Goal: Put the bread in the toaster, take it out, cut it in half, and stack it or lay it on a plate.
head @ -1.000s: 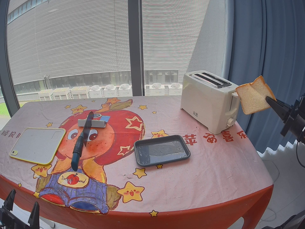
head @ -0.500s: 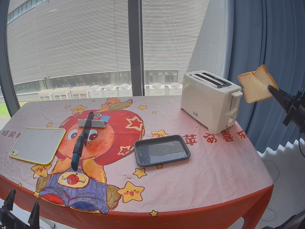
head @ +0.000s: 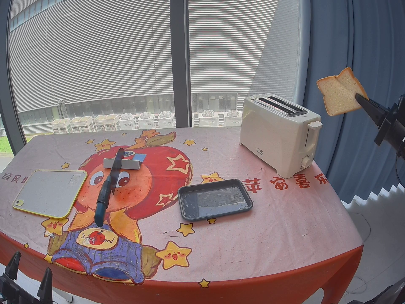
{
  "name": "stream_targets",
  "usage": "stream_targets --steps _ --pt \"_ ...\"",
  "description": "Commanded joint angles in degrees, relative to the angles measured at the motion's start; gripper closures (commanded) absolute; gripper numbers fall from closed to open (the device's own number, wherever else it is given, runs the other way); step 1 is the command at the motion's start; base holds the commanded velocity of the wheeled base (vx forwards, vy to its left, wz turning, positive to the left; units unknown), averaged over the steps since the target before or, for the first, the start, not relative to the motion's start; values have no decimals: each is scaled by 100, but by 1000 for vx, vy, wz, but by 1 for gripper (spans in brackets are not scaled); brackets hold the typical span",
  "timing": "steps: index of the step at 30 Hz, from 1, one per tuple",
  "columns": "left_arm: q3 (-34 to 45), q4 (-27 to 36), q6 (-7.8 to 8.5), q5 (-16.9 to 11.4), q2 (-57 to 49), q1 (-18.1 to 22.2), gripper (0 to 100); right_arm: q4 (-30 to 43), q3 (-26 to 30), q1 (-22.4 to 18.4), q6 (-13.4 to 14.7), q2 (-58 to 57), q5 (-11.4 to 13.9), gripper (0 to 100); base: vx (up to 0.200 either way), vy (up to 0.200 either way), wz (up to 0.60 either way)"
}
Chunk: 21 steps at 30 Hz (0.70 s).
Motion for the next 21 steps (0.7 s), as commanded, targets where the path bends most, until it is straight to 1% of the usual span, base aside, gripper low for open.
stream_targets --steps 1,21 --pt "92 -4 -1 4 4 -2 0 13 -121 -7 -2 162 0 100 0 0 0" --pt "92 -4 -1 4 4 -2 0 -5 -174 -68 -2 162 0 100 0 0 0"
